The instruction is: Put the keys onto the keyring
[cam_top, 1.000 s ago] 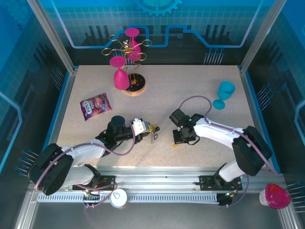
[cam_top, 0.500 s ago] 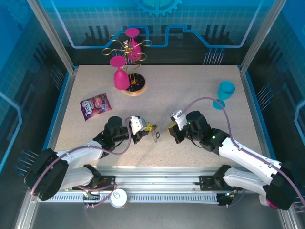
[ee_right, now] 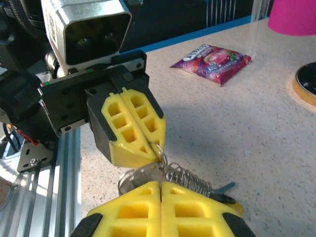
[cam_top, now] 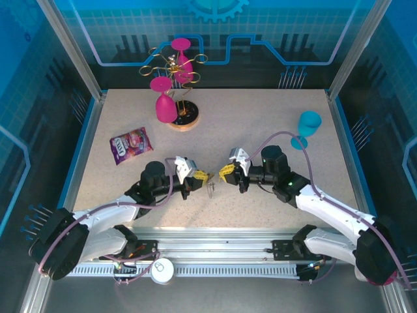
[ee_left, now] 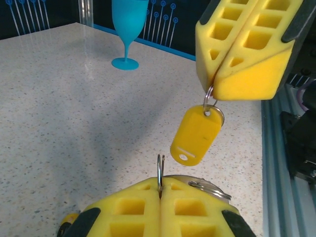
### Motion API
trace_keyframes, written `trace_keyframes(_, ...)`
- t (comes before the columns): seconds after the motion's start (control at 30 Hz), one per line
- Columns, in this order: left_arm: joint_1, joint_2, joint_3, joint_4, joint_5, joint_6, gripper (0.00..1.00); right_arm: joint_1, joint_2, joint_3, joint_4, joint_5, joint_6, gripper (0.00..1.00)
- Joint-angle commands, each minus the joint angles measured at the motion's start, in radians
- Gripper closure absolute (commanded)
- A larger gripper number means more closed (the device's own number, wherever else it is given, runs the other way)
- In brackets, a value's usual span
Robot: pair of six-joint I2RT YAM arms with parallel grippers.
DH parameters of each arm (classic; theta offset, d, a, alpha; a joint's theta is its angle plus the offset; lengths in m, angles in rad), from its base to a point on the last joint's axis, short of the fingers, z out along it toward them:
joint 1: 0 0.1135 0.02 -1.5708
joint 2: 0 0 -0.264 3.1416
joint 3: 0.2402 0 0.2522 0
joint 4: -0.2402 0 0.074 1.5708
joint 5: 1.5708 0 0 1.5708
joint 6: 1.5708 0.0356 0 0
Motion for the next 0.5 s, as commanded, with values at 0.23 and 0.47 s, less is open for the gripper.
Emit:
trace_keyframes(0.23, -0.013, -0.001, -0.023, 0.061, 0.092, -0.139, 1.00, 0.007, 0.072, 0.039, 0.092, -0.134, -0.037, 1.00)
trace_keyframes(0.47, -0.017, 0.021, -0.018, 0.082, 0.100, -0.176, 1.00, 0.021, 0.111, 0.061, 0.093, -0.140, -0.036, 1.00)
